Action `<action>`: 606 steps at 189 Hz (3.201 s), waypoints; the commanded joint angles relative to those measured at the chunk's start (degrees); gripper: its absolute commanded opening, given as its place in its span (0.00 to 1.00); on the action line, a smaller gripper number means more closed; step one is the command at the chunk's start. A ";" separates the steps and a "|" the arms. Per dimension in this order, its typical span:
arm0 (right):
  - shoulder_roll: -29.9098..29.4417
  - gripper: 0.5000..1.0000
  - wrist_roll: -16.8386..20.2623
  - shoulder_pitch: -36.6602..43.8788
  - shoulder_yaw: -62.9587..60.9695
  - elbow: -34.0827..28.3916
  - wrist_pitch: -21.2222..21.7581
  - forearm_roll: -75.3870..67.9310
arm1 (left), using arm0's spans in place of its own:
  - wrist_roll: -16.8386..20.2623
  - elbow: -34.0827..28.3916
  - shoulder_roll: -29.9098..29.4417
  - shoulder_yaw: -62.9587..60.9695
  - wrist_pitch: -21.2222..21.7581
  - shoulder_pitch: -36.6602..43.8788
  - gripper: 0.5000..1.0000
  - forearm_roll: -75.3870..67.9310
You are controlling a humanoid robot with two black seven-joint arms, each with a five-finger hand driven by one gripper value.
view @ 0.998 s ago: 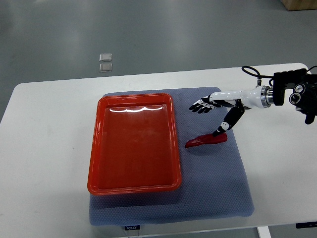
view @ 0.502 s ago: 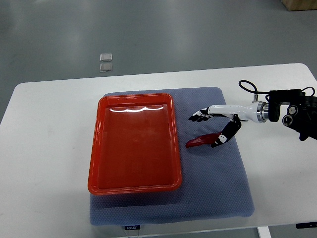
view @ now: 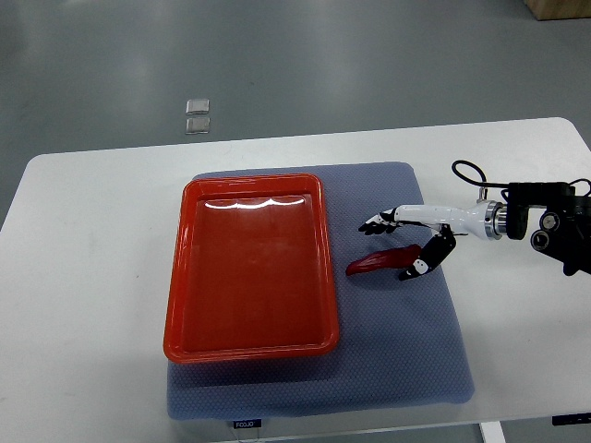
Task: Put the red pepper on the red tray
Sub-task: 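Close the right hand fingers around the red pepper, then lift the pepper with the right hand and carry it over the tray, then lower the pepper into the tray and open the right hand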
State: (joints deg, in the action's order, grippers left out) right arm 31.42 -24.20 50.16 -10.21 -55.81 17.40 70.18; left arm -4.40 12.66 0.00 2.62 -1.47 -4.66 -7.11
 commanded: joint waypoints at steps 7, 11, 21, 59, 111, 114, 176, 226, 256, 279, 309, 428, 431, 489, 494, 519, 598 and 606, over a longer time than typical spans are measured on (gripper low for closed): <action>0.04 0.69 -0.32 -0.41 0.10 0.09 -0.17 0.75 | 0.00 0.00 0.00 -0.07 -0.02 0.00 1.00 -0.01; -0.05 0.68 -0.41 -0.59 0.10 0.17 -0.44 0.84 | 0.00 0.00 0.00 -0.07 -0.02 0.00 1.00 -0.01; -0.13 0.66 -0.50 -0.76 0.19 0.35 -1.32 0.93 | 0.00 0.00 0.00 -0.07 -0.02 0.00 1.00 -0.01; -0.13 0.60 -0.58 -0.94 0.98 0.61 -1.76 1.02 | 0.00 0.00 0.00 0.02 -0.02 0.00 1.00 -0.01; -0.31 0.34 -0.58 -1.29 1.07 1.32 -2.02 1.72 | 0.00 0.00 0.00 0.02 -0.02 0.00 1.00 -0.01; -0.31 0.33 -0.58 -1.29 1.07 1.40 -2.02 1.98 | 0.00 0.00 0.00 0.02 0.06 0.00 1.00 -0.01; -0.22 0.02 -0.67 -1.29 0.98 2.02 -2.81 3.48 | 0.00 0.00 0.00 0.02 0.06 0.00 1.00 -0.01; 1.53 0.00 -0.67 0.38 0.81 1.93 -2.72 3.13 | 0.00 0.00 0.00 0.02 -0.02 0.00 1.00 -0.01; 2.77 0.00 -0.67 2.67 0.72 1.84 -2.20 2.42 | -0.09 0.00 0.00 0.02 0.06 0.00 1.00 -0.01; 2.77 0.00 -0.67 5.30 0.63 1.84 -1.84 1.89 | -0.09 0.00 0.00 -0.07 -0.02 0.00 1.00 -0.01; 1.89 0.00 -0.50 10.31 0.81 1.84 -0.53 -0.65 | -0.09 0.18 0.00 -0.07 0.06 0.00 1.00 -0.01; -26.94 0.00 -0.06 19.54 9.95 17.22 -0.79 -6.28 | -0.09 0.53 0.00 -0.07 -0.02 0.00 1.00 -0.01; -27.29 0.00 -0.06 19.54 10.12 17.49 -0.79 -6.28 | -0.09 0.53 0.00 -0.07 0.06 0.00 1.00 -0.01; -31.42 0.00 -0.06 15.76 12.94 20.74 -3.34 -5.93 | -0.09 0.44 0.00 -0.16 -0.02 0.00 1.00 -0.01; -31.42 0.00 -0.06 15.41 12.94 20.91 -3.60 -5.93 | -0.09 0.53 0.00 -0.16 -0.02 0.00 1.00 -0.01; -31.42 0.00 -0.06 14.09 13.02 21.79 -4.39 -5.75 | -0.09 0.61 0.00 -0.24 -0.02 0.00 1.00 -0.01; -31.42 0.52 -0.06 13.21 12.67 22.15 -4.13 -6.45 | -0.09 0.53 0.00 -0.24 -0.02 0.00 1.00 -0.01; -31.42 0.54 -0.06 13.30 12.50 22.15 -4.04 -6.45 | -0.09 0.53 0.00 -0.24 -0.02 0.00 1.00 -0.01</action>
State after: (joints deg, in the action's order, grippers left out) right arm 0.00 -24.25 63.37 2.58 -33.65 13.20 63.81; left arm -4.49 13.27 0.00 2.36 -1.50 -4.65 -7.16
